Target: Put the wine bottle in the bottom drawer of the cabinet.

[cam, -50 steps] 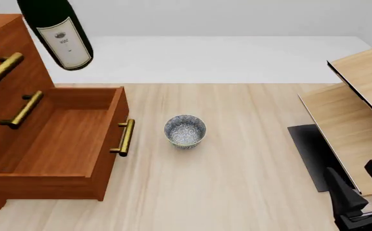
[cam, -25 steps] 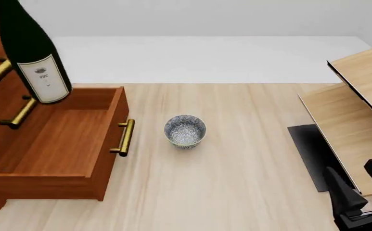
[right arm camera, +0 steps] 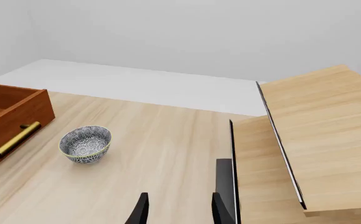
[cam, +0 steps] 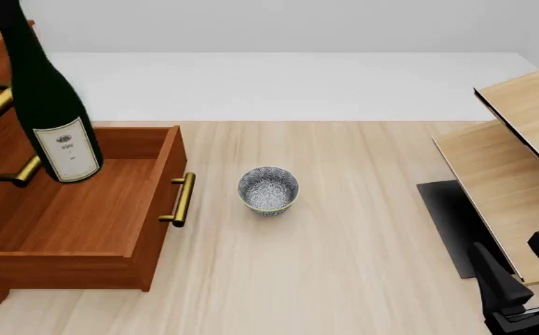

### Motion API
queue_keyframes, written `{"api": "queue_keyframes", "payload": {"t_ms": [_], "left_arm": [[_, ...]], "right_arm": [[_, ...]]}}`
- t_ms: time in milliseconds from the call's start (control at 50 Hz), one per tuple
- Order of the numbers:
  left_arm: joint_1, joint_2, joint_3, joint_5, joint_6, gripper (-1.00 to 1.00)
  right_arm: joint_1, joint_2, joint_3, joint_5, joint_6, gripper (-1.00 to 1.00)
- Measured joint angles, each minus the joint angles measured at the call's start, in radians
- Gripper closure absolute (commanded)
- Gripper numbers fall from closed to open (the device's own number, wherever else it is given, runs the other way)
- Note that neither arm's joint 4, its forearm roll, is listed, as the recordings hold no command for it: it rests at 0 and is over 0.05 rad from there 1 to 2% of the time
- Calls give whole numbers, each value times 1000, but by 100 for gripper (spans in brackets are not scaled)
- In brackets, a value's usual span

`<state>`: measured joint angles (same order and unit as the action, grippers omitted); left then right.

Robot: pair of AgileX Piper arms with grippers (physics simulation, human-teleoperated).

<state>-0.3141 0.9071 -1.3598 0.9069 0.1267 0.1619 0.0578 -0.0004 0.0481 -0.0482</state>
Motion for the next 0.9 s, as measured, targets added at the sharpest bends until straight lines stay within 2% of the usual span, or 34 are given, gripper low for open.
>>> {"api": "queue_keyframes", "payload": {"t_ms": [900], "left_arm": [[38,-26,163,-74,-49,100]], "right_arm": [[2,-2,0,3,-3,-100]]}}
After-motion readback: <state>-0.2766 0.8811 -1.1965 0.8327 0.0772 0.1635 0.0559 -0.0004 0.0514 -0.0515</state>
